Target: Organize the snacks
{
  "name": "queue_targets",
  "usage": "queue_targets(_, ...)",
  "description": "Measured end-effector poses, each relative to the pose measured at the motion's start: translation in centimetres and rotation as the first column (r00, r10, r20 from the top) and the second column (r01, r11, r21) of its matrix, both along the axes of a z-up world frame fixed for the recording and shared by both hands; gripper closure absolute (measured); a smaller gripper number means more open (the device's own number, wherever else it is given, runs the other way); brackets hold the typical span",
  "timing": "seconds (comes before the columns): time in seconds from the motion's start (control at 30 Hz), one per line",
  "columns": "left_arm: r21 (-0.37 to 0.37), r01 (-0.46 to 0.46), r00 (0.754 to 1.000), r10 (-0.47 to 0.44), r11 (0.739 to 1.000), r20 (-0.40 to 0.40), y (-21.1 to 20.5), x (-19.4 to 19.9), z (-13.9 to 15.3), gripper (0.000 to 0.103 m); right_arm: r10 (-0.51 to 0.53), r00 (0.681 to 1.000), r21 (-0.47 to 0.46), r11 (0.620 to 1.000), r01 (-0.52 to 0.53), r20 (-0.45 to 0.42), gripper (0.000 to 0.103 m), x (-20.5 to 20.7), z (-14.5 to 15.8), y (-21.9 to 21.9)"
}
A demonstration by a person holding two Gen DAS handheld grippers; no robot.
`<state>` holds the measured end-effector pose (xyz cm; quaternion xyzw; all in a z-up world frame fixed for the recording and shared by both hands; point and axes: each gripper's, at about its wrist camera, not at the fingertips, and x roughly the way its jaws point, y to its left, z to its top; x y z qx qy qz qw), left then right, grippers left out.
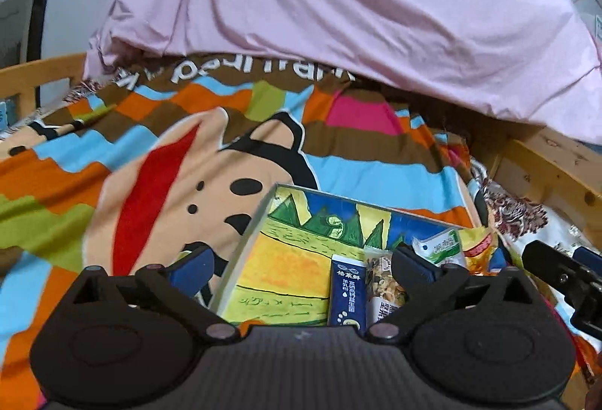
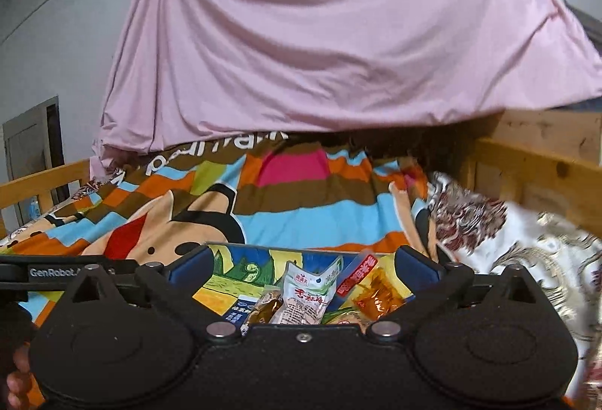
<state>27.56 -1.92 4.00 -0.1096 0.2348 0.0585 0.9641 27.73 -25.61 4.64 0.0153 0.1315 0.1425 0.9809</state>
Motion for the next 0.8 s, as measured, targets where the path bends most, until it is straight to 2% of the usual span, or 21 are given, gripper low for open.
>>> queue_targets(0.17, -0.024, -0.005, 0.999, 0.006, 1.000, 0.050, 0.5, -4.0, 1.3, 0.001, -0.004, 1.000, 0.004, 1.000, 0.004, 0.029, 0.001, -3.5, 1.5, -0.4)
queue_targets(0.3, -0.012, 0.002, 0.997, -0.002, 1.000, 0.077, 0.5, -7.0, 1.6, 0.001, -0.007, 0.999, -0.007, 1.000, 0.007, 0.048, 0.001, -6.6, 2.1, -0.6)
queue_targets(0.8, 0.019, 0.016, 0.994, -0.018, 1.000, 0.105, 1.8, -15.7, 1.9, 0.000, 0.007, 0.996, -0.047, 0.999, -0.003, 0.090, 0.001, -15.7, 2.4, -0.4)
